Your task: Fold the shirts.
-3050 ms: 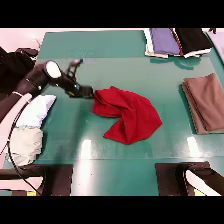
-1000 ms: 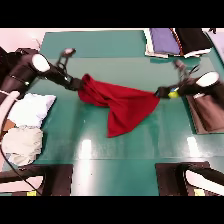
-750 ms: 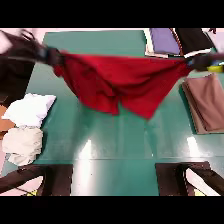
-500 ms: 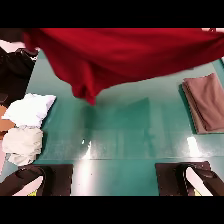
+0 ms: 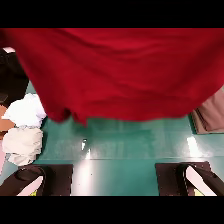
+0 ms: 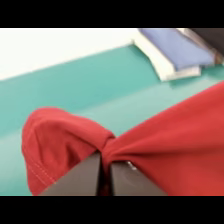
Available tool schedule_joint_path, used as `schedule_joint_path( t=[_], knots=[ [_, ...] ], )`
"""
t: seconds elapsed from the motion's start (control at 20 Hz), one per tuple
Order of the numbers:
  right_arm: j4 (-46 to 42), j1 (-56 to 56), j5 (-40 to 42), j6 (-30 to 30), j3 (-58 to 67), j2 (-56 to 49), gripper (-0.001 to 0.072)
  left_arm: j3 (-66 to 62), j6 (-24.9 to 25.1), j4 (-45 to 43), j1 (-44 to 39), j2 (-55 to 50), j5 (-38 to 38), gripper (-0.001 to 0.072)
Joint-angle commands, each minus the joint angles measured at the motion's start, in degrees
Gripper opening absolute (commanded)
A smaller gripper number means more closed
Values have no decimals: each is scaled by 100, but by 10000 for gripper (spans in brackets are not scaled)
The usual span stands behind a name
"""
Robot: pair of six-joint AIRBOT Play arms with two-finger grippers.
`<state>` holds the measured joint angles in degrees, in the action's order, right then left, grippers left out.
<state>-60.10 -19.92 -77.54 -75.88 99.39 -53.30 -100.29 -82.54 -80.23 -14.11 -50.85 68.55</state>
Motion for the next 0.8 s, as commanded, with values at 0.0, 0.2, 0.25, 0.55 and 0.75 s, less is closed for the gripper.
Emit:
schedule_joint_path(
  t=[0.0, 0.2, 0.25, 0.55, 0.75],
  knots=[
    [-11, 365, -186, -109, -584, -835, 15, 741, 208, 83, 4, -789, 107, 31],
    [-11, 914, 249, -118, -1631, -2116, 16, 1668, 203, 83, 4, -2380, -376, 32],
    [-7, 975, 411, -181, -1770, -2428, 16, 1755, 188, 81, 4, -2767, -570, 34],
    [57, 916, -4, -269, -1180, -3456, 328, 1478, -437, 94, 549, -3591, -514, 439],
    [63, 706, -284, -116, -1513, -2839, 327, 1676, -243, 291, 1534, -3209, 525, 438]
  ],
)
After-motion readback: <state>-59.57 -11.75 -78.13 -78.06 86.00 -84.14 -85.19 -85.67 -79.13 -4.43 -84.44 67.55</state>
